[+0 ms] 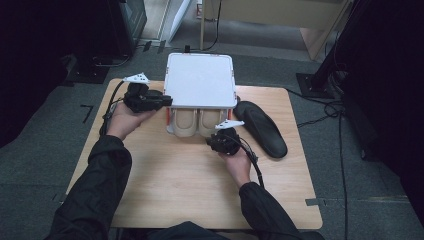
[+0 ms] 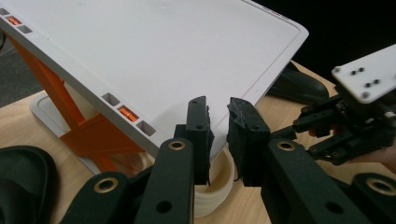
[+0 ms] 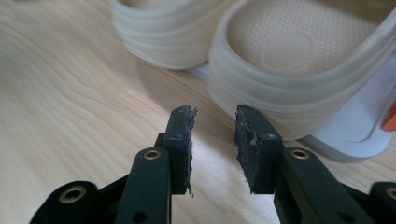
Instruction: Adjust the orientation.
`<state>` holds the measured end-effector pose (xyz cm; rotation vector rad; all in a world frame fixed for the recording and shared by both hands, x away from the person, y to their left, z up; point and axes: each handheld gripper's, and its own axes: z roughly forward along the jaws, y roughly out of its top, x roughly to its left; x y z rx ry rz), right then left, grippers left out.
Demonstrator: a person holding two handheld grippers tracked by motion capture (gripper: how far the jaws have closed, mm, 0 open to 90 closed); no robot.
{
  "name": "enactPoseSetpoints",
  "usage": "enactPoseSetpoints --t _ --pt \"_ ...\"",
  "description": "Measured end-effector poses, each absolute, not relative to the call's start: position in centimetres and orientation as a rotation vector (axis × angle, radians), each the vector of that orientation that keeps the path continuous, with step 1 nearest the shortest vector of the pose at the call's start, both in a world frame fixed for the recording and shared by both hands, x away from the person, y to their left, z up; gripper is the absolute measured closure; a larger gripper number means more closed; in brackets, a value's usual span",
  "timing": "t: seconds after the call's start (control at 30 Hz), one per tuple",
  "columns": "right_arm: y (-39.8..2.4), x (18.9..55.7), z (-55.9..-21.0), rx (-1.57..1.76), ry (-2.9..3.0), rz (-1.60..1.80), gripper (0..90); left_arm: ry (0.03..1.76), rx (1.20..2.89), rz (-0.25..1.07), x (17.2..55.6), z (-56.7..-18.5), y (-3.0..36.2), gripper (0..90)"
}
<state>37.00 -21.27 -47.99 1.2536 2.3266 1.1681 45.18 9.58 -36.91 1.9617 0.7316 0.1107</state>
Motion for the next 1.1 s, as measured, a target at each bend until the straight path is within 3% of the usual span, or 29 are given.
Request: enactPoseSetpoints --t 0.17,0.5,1.1 --pt "-21.8 35.2 -46.9 1.18 2.347 1.18 61.9 0.735 1.968 0.129 44.9 -36.7 9.4 66.3" --pt "-23.8 33.2 -45.5 1.154 2.394 1.25 54.5 0.745 1.969 0.164 43.9 -35.6 10.0 54.9" --pt "-27.4 33.6 -45.1 1.141 2.389 1.299 50.5 0.82 1.941 0.189 42.4 -36.4 14.2 45.0"
